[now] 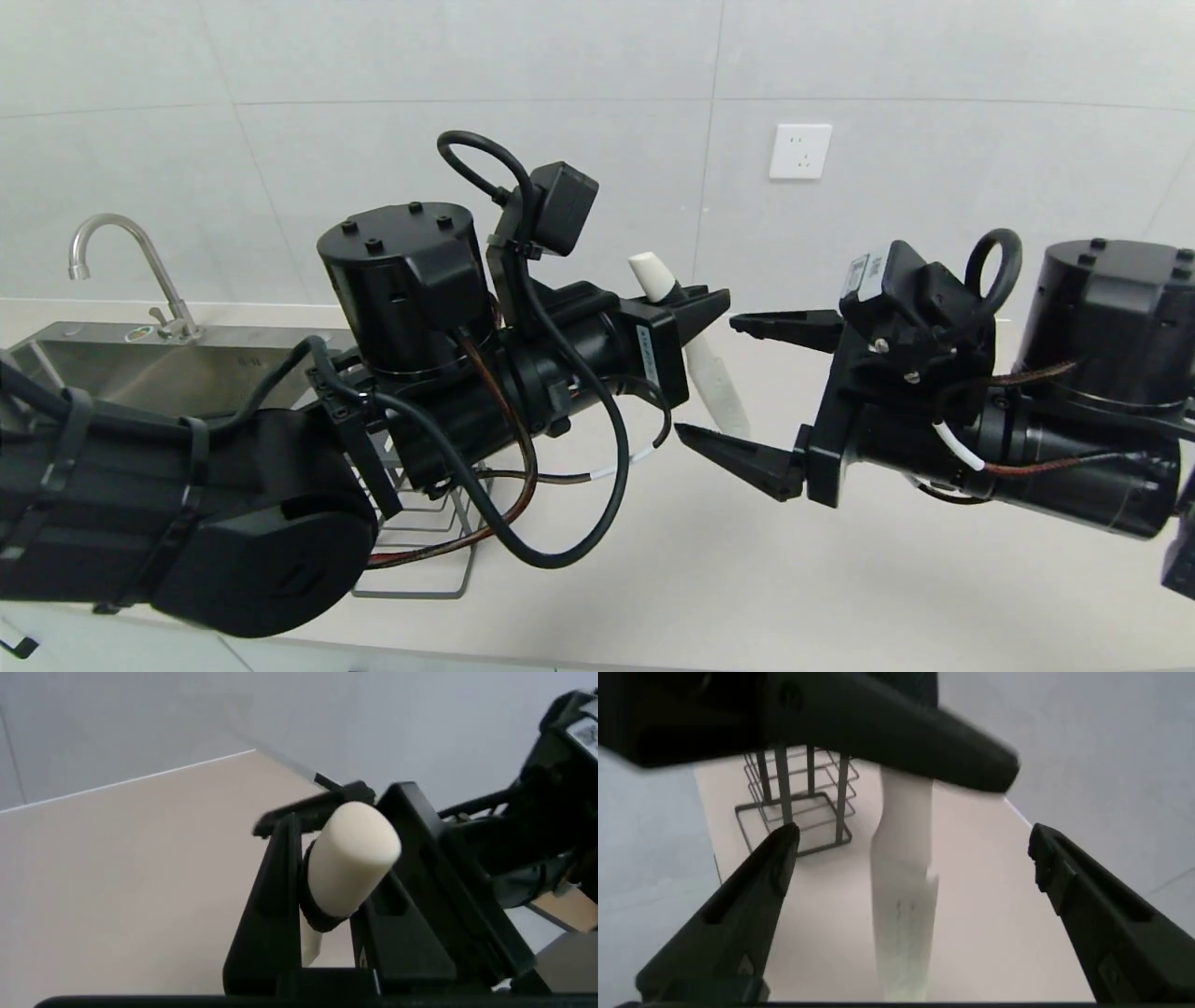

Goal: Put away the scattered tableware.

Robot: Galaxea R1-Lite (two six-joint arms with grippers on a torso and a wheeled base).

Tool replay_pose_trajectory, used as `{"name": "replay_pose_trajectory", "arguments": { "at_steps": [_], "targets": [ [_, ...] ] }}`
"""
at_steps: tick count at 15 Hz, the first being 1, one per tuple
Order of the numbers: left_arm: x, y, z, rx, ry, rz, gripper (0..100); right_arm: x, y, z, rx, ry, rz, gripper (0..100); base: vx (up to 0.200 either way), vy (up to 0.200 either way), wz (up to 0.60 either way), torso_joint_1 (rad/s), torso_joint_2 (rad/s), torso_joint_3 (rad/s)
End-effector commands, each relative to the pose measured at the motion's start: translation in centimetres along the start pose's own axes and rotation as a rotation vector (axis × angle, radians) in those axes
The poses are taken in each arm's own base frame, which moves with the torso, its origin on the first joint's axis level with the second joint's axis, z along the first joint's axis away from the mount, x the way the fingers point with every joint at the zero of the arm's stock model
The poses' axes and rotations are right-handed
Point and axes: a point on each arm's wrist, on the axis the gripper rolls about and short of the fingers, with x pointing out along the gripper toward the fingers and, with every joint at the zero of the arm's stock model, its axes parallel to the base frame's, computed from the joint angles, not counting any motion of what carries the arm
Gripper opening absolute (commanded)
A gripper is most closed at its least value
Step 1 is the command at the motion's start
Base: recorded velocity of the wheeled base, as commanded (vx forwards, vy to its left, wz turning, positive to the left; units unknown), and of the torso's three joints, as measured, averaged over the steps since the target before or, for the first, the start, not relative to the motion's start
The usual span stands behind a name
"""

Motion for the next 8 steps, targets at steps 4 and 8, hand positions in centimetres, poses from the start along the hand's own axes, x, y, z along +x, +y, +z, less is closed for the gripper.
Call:
{"name": "replay_pose_trajectory", "arguments": {
  "at_steps": [4, 8],
  "targets": [
    [-2.1, 0.6, 1.5, 0.021, -0.025, 0.046, 0, -10.2, 2.8, -4.4, 0.053, 0.128, -0.102, 100, 0.000, 0.000, 0.00, 0.000, 0.00, 0.000],
    [-4.2, 0.1, 1.8, 0.031, -0.023, 0.050, 0, -18.1, 5.5, -6.1, 0.018, 0.112, -0.428, 100, 0.000, 0.000, 0.00, 0.000, 0.00, 0.000]
  ]
}}
